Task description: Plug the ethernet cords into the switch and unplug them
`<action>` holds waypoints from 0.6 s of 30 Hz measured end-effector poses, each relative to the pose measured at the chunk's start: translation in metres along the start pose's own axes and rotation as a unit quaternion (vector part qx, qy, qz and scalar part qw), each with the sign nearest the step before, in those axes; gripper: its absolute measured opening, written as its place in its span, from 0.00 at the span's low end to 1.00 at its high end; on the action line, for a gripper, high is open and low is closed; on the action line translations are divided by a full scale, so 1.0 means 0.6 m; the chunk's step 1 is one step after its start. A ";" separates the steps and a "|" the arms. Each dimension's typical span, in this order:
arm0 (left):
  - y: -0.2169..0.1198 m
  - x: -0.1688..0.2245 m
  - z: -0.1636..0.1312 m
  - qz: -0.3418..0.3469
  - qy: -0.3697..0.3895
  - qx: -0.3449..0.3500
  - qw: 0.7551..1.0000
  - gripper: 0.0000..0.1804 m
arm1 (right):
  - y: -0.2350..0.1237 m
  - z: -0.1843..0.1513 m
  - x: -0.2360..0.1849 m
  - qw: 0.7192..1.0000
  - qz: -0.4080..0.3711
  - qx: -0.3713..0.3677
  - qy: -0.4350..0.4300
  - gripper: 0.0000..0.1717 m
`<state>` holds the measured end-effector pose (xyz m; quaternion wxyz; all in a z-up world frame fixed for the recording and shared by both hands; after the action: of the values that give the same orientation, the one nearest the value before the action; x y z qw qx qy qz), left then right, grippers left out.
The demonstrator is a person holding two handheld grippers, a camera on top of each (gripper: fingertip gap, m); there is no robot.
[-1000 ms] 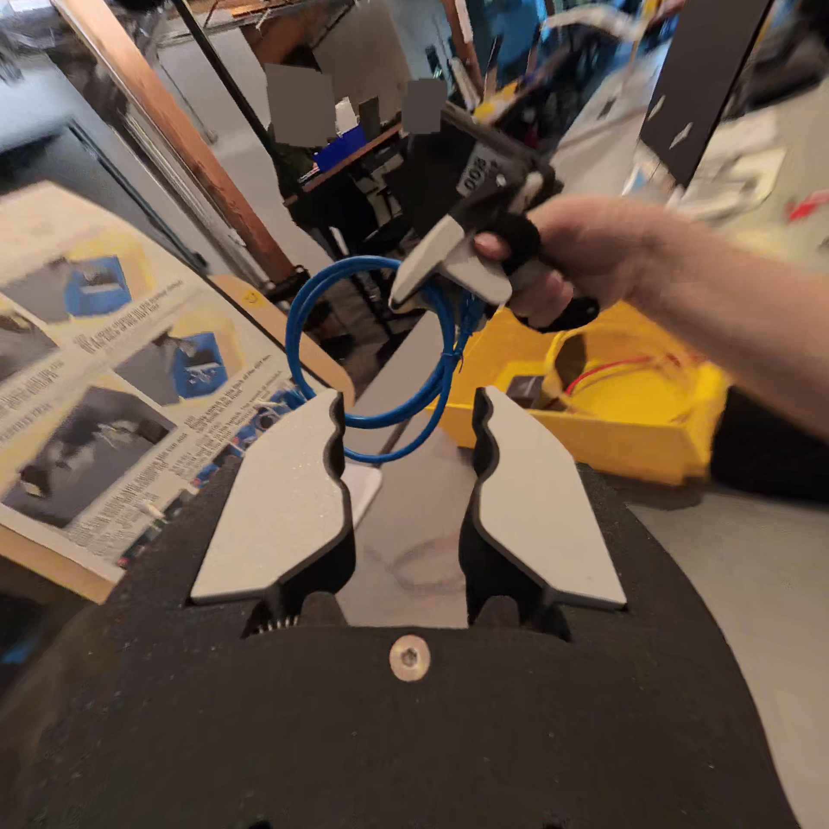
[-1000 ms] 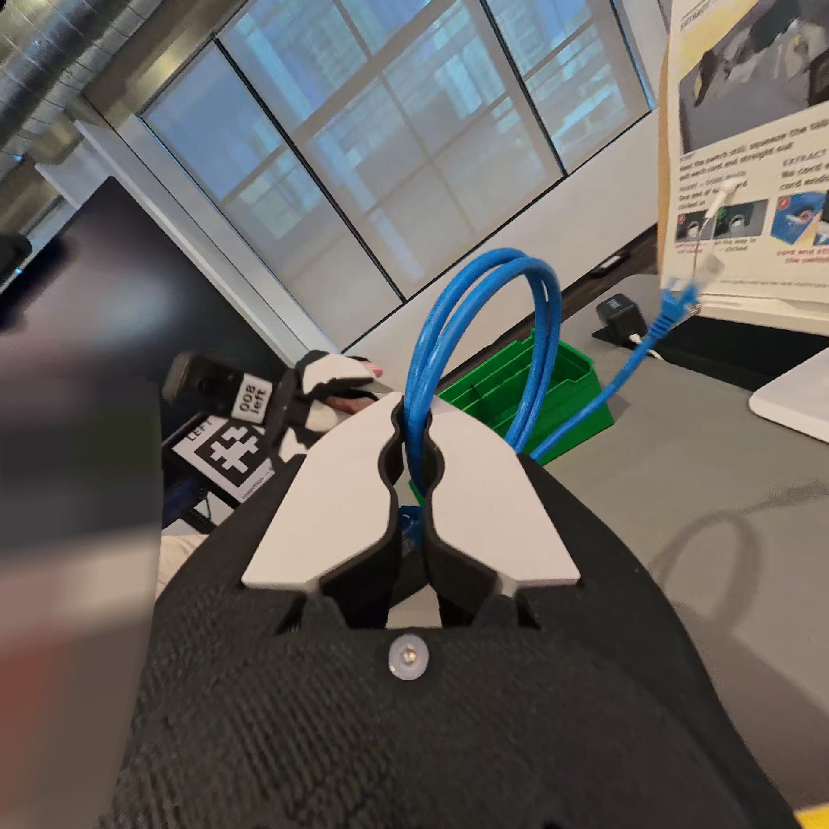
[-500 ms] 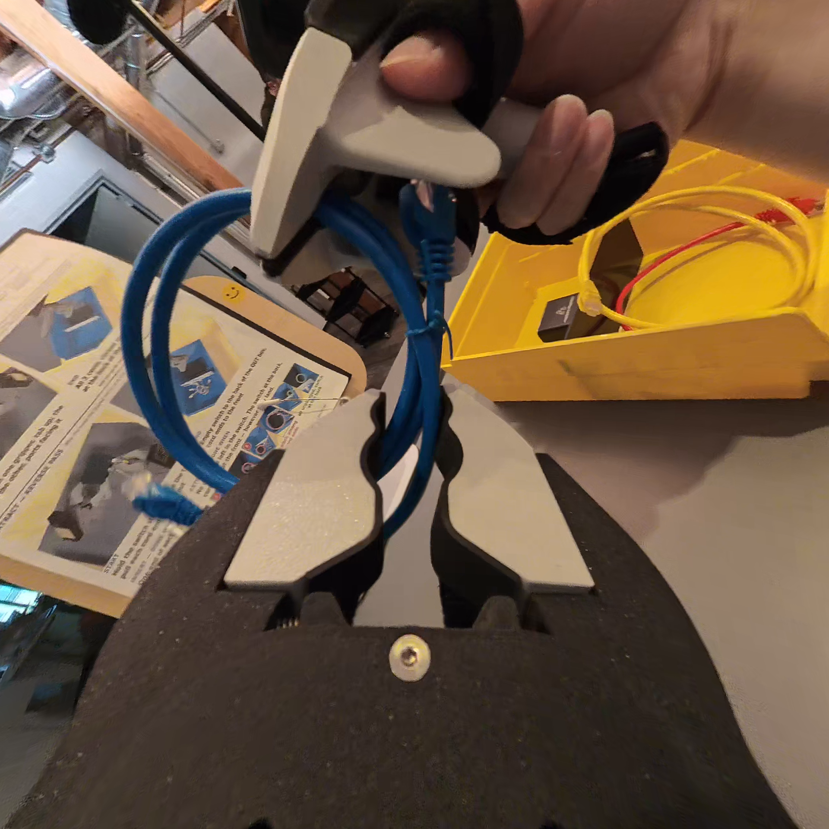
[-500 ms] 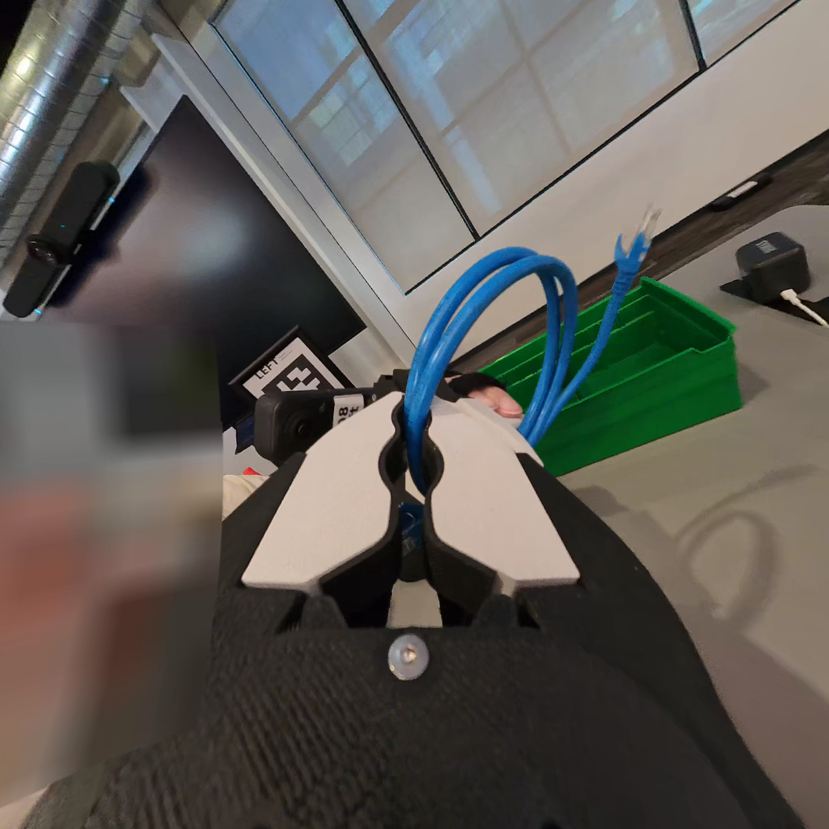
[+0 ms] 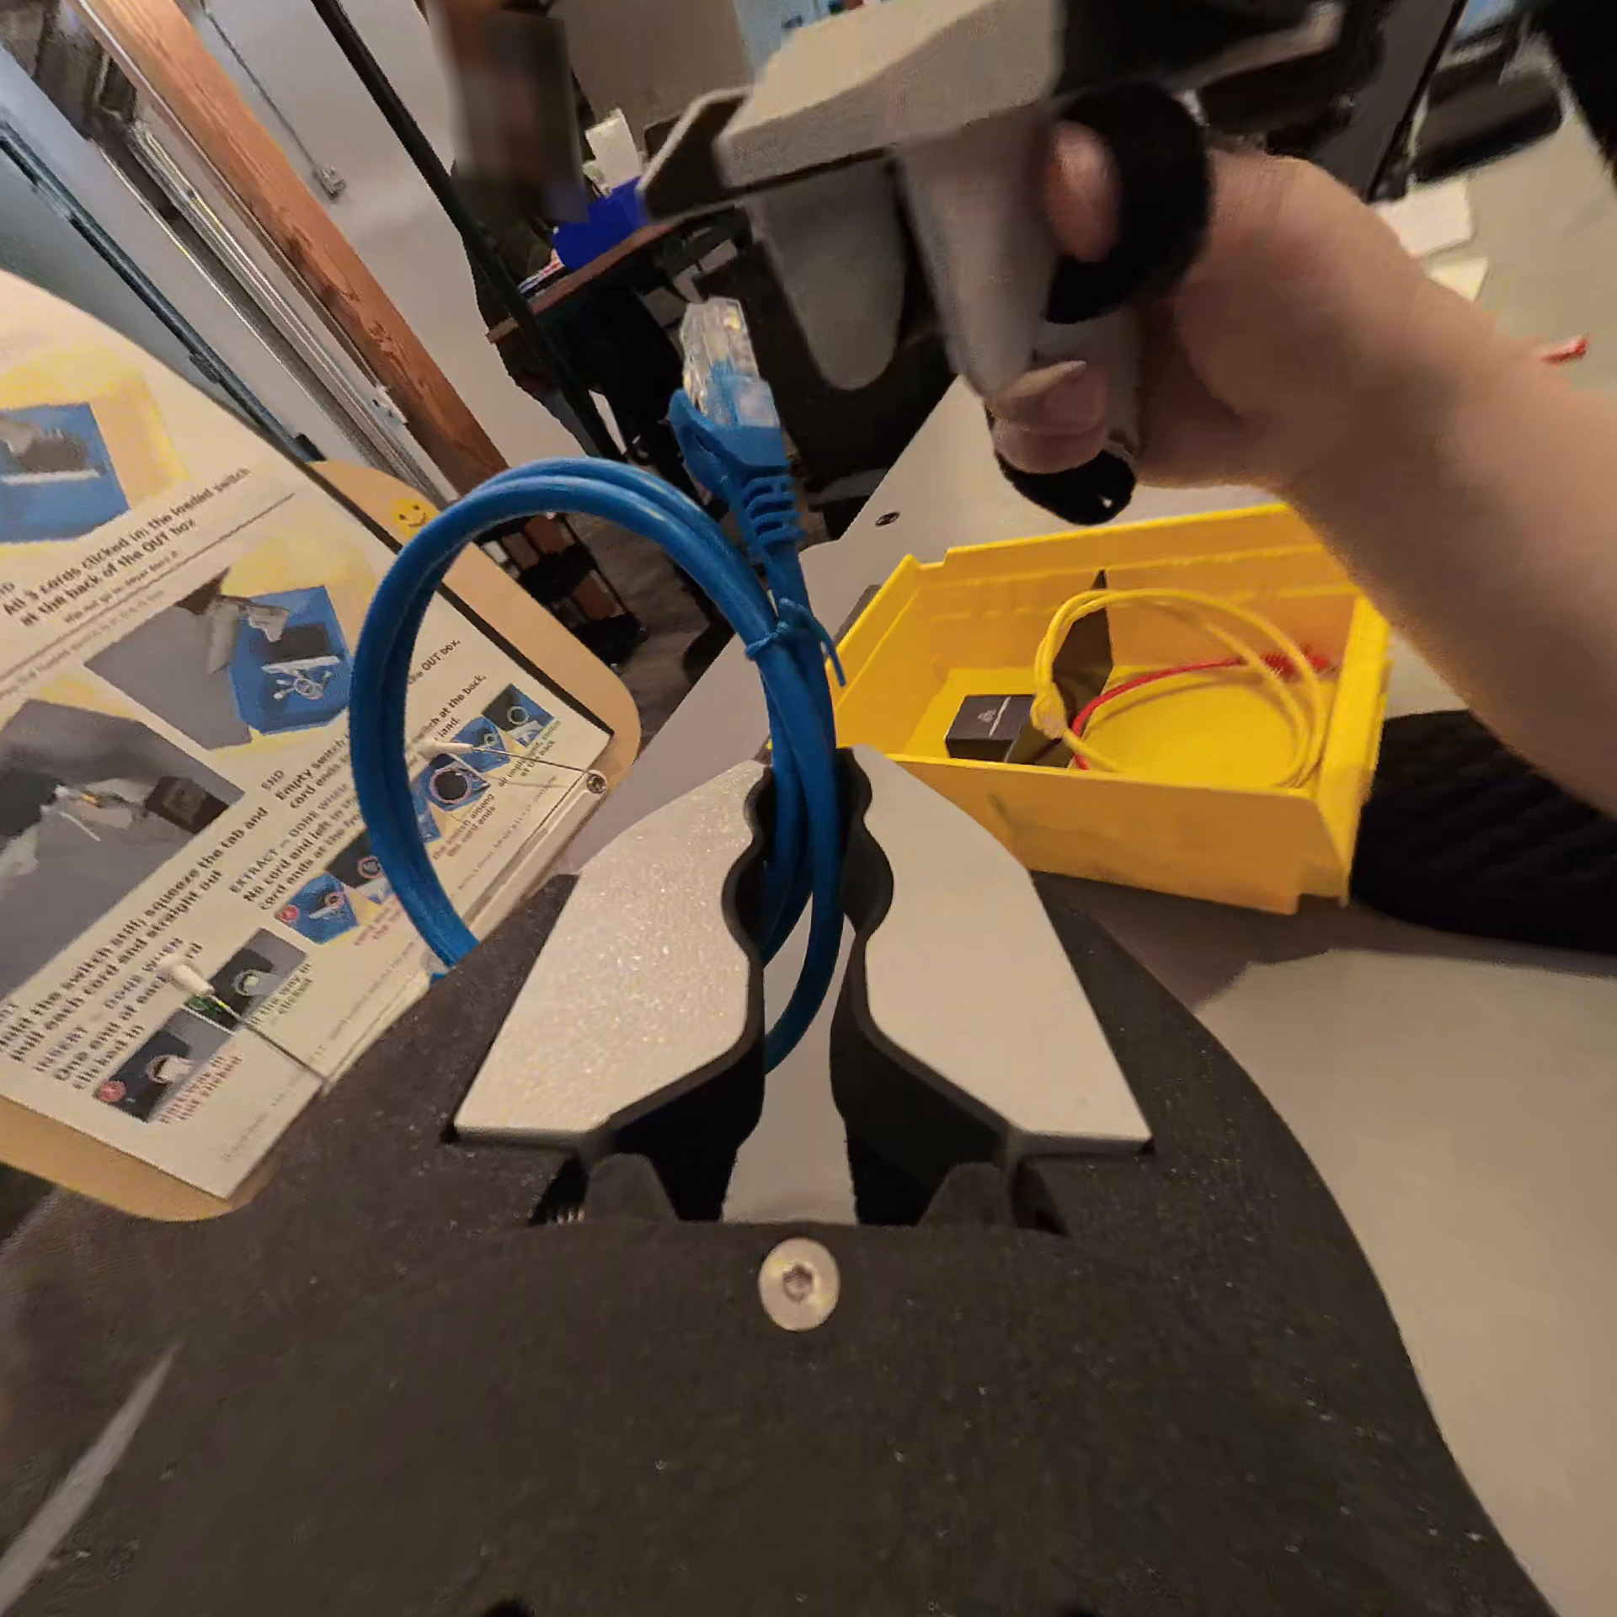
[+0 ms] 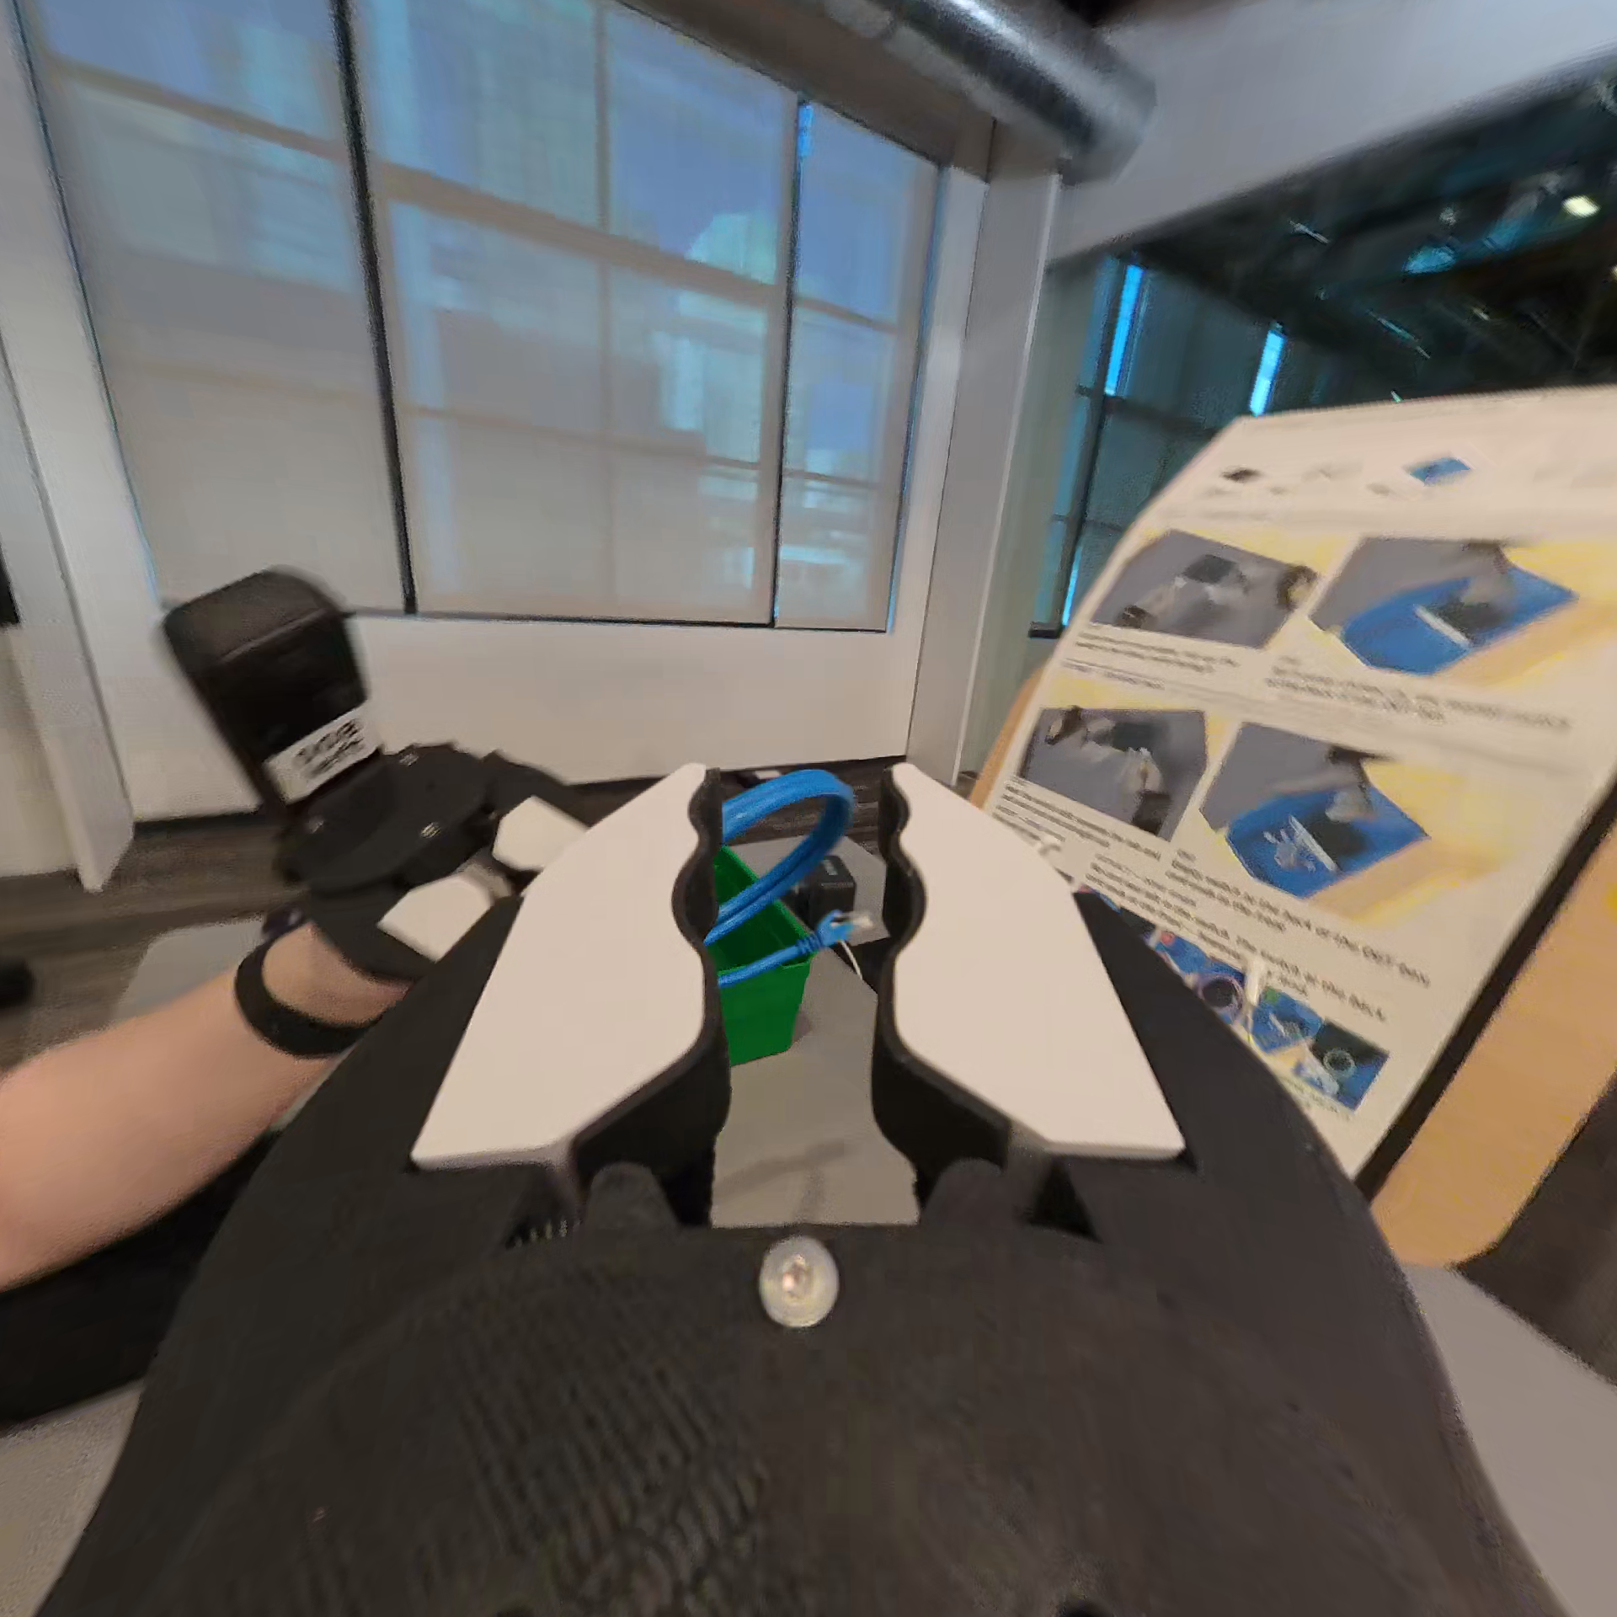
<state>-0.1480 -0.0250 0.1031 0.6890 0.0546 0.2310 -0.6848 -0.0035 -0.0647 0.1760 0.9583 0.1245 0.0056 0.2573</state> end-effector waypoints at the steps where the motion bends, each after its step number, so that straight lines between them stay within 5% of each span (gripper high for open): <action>1: -0.006 -0.003 0.003 -0.003 -0.015 0.005 1.000 0.06 | 0.000 0.004 -0.021 0.999 0.021 -0.008 -0.027 0.20; 3: -0.016 -0.009 0.006 -0.004 -0.044 0.007 0.999 0.06 | 0.004 -0.003 -0.065 0.992 0.060 -0.045 -0.102 0.17; 8: -0.026 -0.010 0.008 0.001 -0.066 -0.019 0.998 0.06 | 0.023 -0.029 -0.111 0.951 0.008 -0.066 -0.302 0.13; 18: -0.012 0.011 0.005 0.009 -0.025 -0.088 0.996 0.06 | 0.038 -0.066 -0.111 0.929 0.008 -0.125 -0.349 0.24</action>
<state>-0.1545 -0.0329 0.1050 0.7033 -0.0218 0.2725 -0.6563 -0.0756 -0.0690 0.1397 0.9052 0.0858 -0.3629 0.2040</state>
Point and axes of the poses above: each gripper's, where its closed fingertips meet, y out along the fingers, z out of its top, x = y × z across the jaws, the point moved 6 cm from there along -y, back along the fingers, and after that the axes turned 10 degrees about -z, right-handed, at the moved point
